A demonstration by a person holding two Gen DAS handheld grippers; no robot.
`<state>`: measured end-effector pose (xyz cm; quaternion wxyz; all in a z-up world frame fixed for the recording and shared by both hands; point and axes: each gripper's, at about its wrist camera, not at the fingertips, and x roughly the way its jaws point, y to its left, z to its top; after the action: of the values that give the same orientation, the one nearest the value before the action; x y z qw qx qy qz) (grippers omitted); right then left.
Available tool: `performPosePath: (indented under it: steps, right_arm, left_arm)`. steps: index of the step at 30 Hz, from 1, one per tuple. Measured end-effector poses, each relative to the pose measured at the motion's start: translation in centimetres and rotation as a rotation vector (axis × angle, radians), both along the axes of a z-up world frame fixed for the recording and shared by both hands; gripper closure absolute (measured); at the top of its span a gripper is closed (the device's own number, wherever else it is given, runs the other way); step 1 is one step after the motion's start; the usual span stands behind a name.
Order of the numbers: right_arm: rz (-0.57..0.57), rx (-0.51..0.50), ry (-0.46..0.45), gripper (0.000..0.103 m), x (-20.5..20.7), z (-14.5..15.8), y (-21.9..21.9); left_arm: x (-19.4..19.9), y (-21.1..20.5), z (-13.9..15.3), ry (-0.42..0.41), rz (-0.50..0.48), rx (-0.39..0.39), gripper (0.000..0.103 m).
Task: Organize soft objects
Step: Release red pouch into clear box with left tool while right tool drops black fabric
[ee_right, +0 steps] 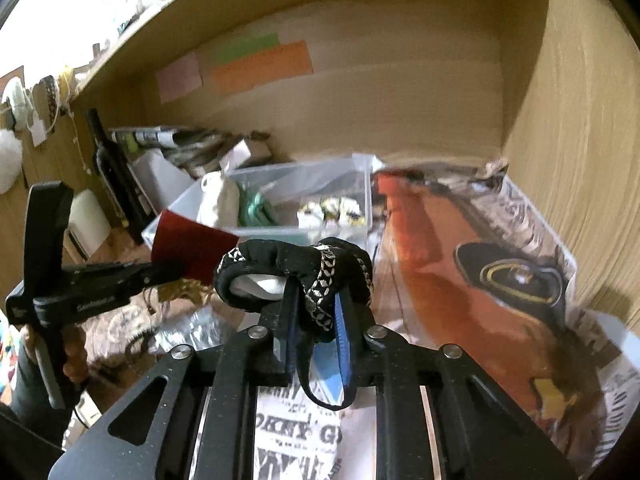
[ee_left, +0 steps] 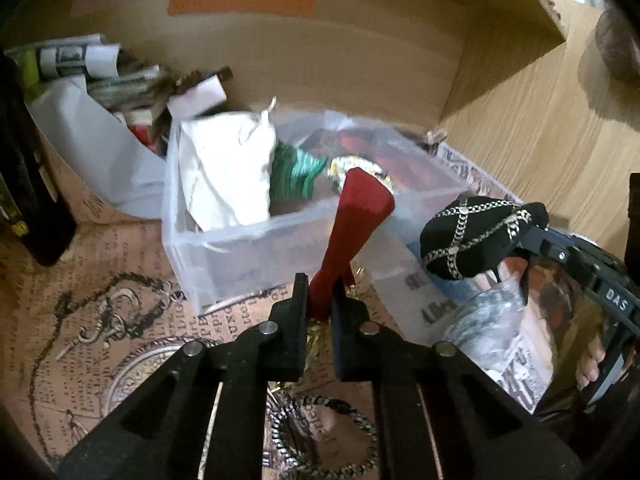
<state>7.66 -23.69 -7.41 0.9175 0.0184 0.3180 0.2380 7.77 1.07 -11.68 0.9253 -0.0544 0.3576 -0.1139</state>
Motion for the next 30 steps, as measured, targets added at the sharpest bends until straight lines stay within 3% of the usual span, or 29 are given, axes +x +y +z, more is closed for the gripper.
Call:
performPosePath:
  steps: [16, 23, 30]
  right_arm:
    - [0.02, 0.048, -0.193, 0.089, 2.6, 5.9, 1.8]
    - [0.071, 0.011, -0.16, 0.089, 5.7, 5.0, 4.7]
    - [0.09, -0.057, -0.06, 0.089, 9.0, 2.2, 6.7]
  left_arm:
    - [-0.2, 1.6, 6.7, -0.175, 0.062, -0.006, 0.094]
    - [2.6, 3.2, 6.7, -0.133, 0.083, -0.026, 0.094]
    - [5.8, 3.3, 4.2, -0.05, 0.059, -0.005, 0.094]
